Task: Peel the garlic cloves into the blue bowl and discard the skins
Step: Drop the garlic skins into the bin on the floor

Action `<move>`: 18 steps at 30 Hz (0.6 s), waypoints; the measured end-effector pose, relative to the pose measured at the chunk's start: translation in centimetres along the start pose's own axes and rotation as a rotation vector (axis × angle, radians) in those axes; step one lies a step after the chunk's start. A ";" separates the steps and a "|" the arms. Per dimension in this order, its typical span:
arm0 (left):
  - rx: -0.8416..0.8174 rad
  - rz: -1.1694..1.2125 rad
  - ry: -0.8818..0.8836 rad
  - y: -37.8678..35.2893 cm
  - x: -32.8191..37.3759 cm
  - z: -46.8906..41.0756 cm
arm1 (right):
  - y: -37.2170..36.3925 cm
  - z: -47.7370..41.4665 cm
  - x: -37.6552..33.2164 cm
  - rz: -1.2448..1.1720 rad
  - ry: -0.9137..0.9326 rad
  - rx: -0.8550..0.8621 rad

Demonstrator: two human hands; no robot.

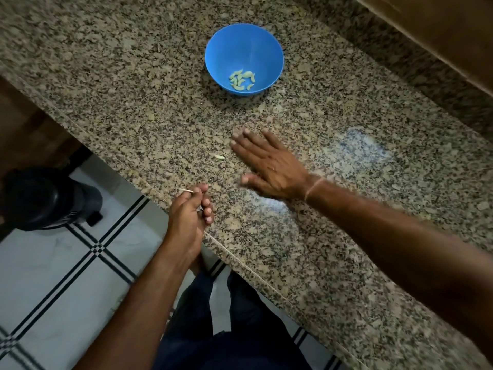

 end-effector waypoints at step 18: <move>-0.005 0.000 0.010 -1.2 -0.6 0.2 | -4.8 5.9 -3.6 -0.275 -0.489 0.162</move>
Point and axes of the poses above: each hand's wrist, its own z-axis away from the middle knuckle, its own y-axis out of the back of the hand, x = y × z, the point moved 10 cm from there along -z, towards the middle knuckle, and after that the axes turned 15 degrees about -x, right-handed, at the moved point
